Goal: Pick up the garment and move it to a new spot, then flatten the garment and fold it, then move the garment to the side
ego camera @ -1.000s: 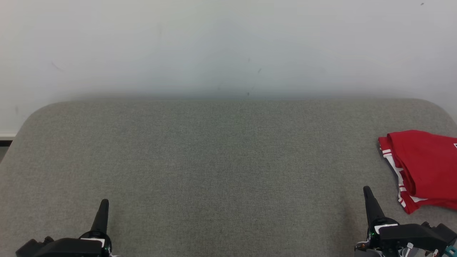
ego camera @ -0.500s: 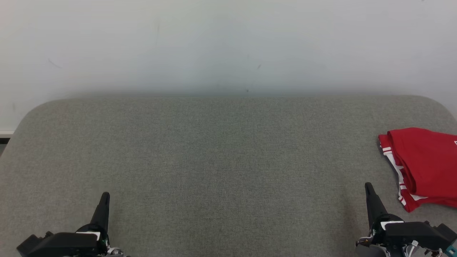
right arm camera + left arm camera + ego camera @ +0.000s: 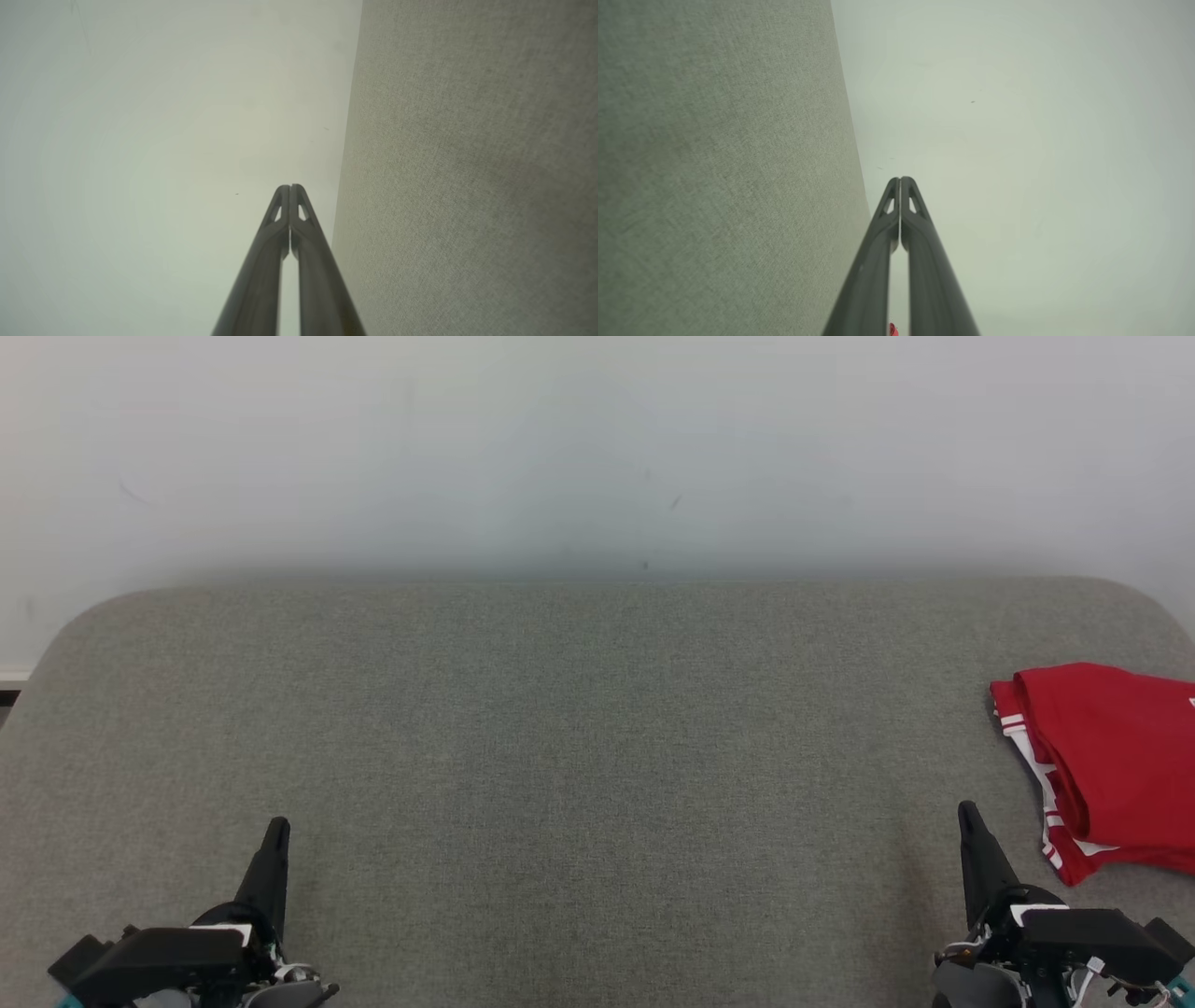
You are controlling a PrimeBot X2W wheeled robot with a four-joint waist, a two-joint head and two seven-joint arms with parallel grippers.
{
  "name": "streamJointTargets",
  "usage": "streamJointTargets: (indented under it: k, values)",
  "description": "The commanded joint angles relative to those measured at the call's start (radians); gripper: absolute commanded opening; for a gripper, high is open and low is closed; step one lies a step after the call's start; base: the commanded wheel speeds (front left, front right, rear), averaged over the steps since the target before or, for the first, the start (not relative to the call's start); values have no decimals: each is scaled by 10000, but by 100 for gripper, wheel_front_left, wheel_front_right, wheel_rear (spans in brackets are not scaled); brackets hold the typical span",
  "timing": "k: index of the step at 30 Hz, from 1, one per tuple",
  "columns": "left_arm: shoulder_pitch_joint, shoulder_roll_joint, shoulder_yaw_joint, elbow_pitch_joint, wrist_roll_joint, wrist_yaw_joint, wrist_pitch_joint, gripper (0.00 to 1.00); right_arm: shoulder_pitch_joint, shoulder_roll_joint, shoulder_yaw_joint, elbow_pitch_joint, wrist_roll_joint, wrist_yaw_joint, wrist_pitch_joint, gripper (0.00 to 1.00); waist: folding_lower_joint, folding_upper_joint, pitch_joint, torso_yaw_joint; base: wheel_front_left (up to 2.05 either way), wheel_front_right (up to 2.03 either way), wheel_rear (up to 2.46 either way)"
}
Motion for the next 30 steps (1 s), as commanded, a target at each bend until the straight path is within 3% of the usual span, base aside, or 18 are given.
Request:
streamJointTargets:
  k: [1,30]
  values:
    - [-96,-22,58,36,-198,-24,41,0,-127,-15,-32,-59,186,11,62,0,1,-1,12,-3,0,0,0]
    - [-171,-29,73,46,-348,-25,105,0,-145,-14,-41,-81,364,11,72,0,1,-1,46,-10,0,0,0]
